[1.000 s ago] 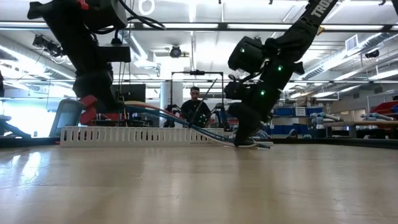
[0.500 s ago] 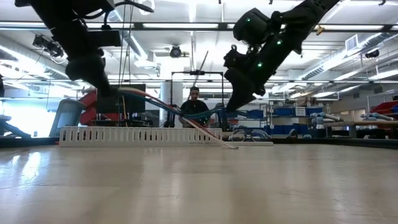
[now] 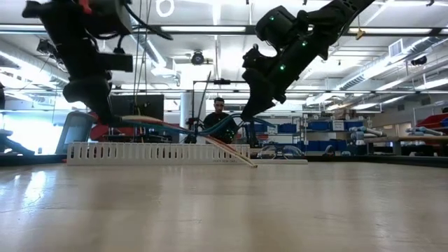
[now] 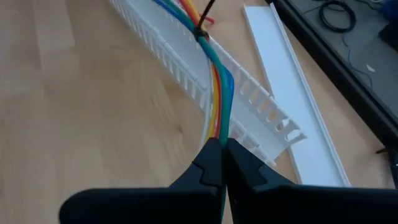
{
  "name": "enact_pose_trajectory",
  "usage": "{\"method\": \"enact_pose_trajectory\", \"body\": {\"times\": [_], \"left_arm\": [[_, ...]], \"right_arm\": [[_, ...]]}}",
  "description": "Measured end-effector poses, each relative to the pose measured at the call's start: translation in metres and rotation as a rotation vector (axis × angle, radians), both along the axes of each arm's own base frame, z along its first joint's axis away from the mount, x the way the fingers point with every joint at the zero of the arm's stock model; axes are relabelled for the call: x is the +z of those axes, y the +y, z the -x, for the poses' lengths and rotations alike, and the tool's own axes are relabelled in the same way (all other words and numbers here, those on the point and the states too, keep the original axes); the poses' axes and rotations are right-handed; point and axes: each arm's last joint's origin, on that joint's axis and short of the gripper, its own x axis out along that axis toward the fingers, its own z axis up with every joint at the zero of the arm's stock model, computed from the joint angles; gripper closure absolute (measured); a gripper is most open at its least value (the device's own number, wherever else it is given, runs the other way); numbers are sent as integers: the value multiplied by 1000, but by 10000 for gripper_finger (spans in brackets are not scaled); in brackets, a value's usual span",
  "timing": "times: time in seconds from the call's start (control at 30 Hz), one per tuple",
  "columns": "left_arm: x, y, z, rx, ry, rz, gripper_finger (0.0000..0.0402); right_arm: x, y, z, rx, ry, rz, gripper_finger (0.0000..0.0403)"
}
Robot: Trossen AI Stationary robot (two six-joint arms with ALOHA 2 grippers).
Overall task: Ziptie cables
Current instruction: Put the zip tied cables in the cable duct
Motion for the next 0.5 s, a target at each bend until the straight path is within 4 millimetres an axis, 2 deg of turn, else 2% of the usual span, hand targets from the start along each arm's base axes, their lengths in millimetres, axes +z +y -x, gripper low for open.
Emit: {"method": "enact_pose_trajectory", "body": {"times": [0.27, 0.5], "left_arm": [[-16, 25, -3, 66, 68, 91, 362], [-17, 45, 0, 146, 59, 143, 362]], "right_arm": [[1, 1, -1, 42, -16, -29, 402], [1, -1, 0, 63, -15, -33, 402]]}}
